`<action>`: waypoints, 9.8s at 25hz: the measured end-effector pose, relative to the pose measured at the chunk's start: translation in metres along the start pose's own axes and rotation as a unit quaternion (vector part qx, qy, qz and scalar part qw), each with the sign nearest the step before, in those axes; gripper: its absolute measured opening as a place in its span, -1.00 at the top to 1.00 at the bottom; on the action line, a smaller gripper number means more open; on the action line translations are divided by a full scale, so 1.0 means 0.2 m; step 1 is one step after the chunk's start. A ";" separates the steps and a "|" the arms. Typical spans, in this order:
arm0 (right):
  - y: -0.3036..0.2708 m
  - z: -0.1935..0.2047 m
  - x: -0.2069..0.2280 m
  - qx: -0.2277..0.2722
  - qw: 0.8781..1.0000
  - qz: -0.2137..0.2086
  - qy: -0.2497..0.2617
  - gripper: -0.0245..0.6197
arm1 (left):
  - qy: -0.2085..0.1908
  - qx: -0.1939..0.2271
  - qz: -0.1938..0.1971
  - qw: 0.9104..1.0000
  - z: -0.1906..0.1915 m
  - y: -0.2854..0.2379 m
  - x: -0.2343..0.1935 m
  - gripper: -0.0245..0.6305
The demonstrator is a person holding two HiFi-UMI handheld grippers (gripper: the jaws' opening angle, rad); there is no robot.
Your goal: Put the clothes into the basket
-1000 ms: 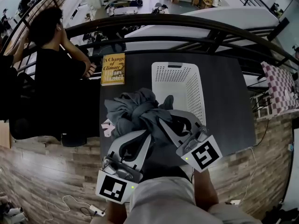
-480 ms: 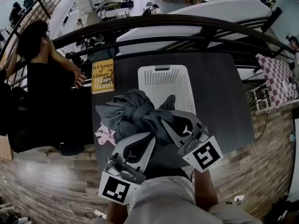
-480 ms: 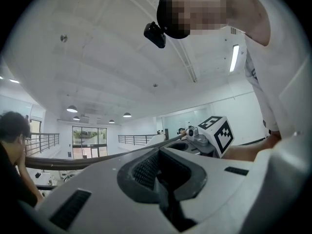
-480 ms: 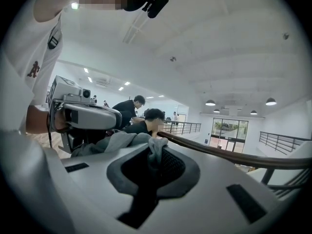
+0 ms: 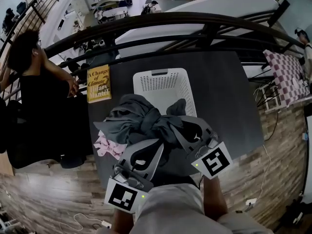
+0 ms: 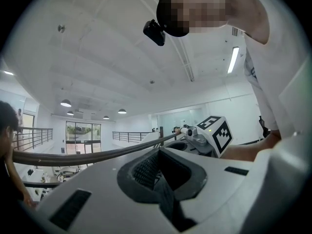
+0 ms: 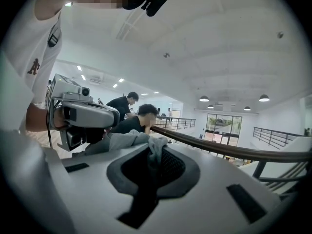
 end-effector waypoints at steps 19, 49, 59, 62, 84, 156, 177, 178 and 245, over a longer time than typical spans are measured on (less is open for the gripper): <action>0.13 0.36 0.26 -0.070 0.996 0.042 -0.024 0.80 | 0.024 -0.041 -0.001 0.999 0.21 -0.21 -0.07 0.92; 0.15 0.86 0.22 -0.260 0.965 -0.011 0.041 0.79 | 0.053 -0.089 0.007 0.995 0.53 -0.35 -0.09 0.92; 0.15 0.92 0.17 -0.303 0.948 -0.031 0.088 0.72 | 0.056 -0.088 0.007 0.995 0.53 -0.33 -0.08 0.92; 0.14 0.91 0.14 -0.293 0.951 -0.045 0.089 0.68 | 0.056 -0.089 0.006 0.994 0.53 -0.32 -0.08 0.92; 0.05 0.42 0.01 -0.046 0.997 -0.051 -0.028 0.83 | 0.078 -0.021 -0.039 0.996 0.34 -0.13 -0.11 0.92; -0.53 0.94 -1.05 -0.308 0.870 -0.308 0.230 0.19 | 0.126 0.004 -0.300 0.946 0.59 1.07 -0.31 0.92; -0.53 1.16 -1.11 -0.420 0.748 -0.372 0.355 0.08 | 0.148 0.016 -0.306 0.941 0.67 1.09 -0.40 0.92; -0.54 1.17 -1.12 -0.420 0.746 -0.377 0.353 0.08 | 0.148 0.017 -0.307 0.940 0.68 1.10 -0.40 0.92; -0.78 0.84 -1.24 -0.250 0.915 -0.315 0.018 0.84 | 0.112 -0.003 -0.321 0.940 0.58 1.19 -0.45 0.92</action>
Point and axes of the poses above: the fingertips, and each gripper's own axes: y backward along the fingers, x to its right, z out of its underside, the point moved 2 cm from there along y, backward along the fingers, and after that the axes turned 8 degrees about x, right-handed, at the moved point
